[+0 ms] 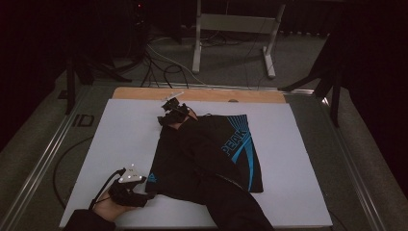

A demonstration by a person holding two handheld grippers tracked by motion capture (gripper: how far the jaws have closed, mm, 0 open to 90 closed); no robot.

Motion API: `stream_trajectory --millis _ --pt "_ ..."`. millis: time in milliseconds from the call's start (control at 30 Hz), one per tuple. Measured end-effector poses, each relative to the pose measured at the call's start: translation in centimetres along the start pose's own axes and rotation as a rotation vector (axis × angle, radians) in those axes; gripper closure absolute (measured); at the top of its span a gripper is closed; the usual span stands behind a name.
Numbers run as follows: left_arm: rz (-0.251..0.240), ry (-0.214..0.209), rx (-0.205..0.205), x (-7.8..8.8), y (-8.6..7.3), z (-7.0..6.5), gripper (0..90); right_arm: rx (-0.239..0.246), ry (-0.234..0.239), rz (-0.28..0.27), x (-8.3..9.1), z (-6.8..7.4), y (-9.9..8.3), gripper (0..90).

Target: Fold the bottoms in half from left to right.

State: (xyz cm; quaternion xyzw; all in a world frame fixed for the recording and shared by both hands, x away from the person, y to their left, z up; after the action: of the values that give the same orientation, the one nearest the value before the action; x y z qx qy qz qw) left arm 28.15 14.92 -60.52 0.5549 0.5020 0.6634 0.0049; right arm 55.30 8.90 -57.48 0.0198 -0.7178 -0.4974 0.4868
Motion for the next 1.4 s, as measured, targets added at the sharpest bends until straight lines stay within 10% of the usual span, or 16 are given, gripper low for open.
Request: stream_trajectory --millis 533,1400 --pt "0.007 -0.035 0.037 -0.1 0.2 -0.4 83.1 0.009 -0.053 0.107 -1.6 0.1 -2.1 69.4" --pt "0.007 -0.054 0.037 0.6 1.9 -1.5 86.3 0.007 -0.029 0.066 1.3 -0.4 -1.5 82.7"
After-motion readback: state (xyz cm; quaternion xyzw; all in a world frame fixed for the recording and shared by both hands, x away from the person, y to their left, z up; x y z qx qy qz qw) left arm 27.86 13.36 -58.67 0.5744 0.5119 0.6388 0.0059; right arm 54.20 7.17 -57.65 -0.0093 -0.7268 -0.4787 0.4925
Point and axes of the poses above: each handheld gripper's, and its own axes: x roughly backward along the jaws, y roughly out of its top, z roughly to its left, the point moved 10 cm from there along -x, roughly forward along the jaws
